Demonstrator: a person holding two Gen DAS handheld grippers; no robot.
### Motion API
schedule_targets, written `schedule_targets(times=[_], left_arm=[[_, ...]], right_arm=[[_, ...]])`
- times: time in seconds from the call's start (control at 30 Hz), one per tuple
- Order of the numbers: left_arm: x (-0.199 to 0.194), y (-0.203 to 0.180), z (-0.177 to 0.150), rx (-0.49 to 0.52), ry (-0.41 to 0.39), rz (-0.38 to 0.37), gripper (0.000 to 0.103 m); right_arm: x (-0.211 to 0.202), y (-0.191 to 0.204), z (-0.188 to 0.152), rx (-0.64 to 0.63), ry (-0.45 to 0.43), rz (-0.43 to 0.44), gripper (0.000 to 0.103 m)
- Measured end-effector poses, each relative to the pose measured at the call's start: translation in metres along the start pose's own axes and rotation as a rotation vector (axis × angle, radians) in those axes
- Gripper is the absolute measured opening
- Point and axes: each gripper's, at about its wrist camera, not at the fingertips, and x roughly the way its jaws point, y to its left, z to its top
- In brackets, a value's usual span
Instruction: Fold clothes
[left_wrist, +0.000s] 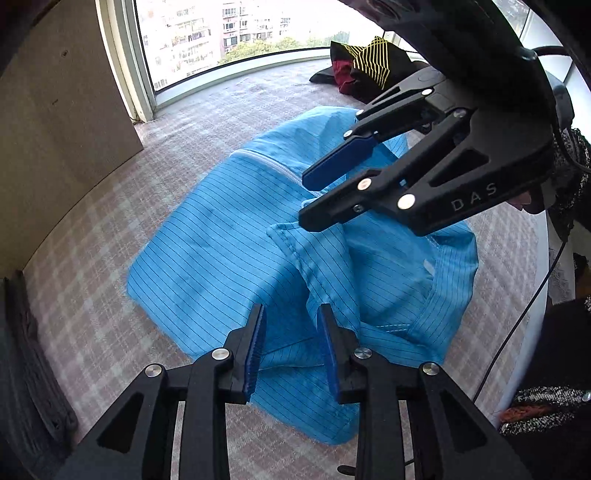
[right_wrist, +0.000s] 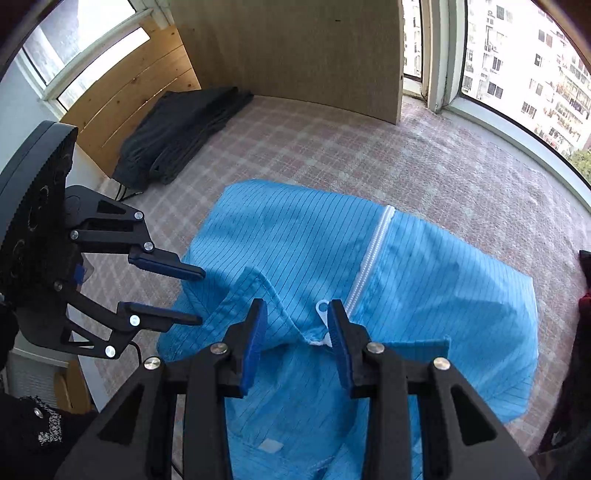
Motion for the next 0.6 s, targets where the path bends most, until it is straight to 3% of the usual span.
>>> schedule_targets(times=[0.2, 0.3, 0.4, 0.5, 0.6], left_arm=[[0.005, -0.026, 0.006, 0.102, 0.041, 0.014, 0.028], [0.013, -0.042, 0.008, 0.157, 0.065, 0.014, 0.037], [0.023, -0.050, 0.011, 0.195, 0.093, 0.018, 0.035], [0.029, -0.033, 0.013, 0.170, 0.101, 0.014, 0.000], [0.011, -0.010, 0.019, 0.087, 0.049, -0.041, 0.000]], right_arm=[[-0.002, -0.006, -0.038, 0.105, 0.020, 0.063, 0.034], [0.007, 0.000, -0.035, 0.105, 0.021, 0.045, 0.034], [0.002, 0.002, -0.032, 0.116, 0.004, 0.078, 0.034], [-0.002, 0.009, -0.040, 0.097, 0.029, 0.130, 0.034], [0.003, 0.024, -0.048, 0.059, 0.037, 0.173, 0.034]])
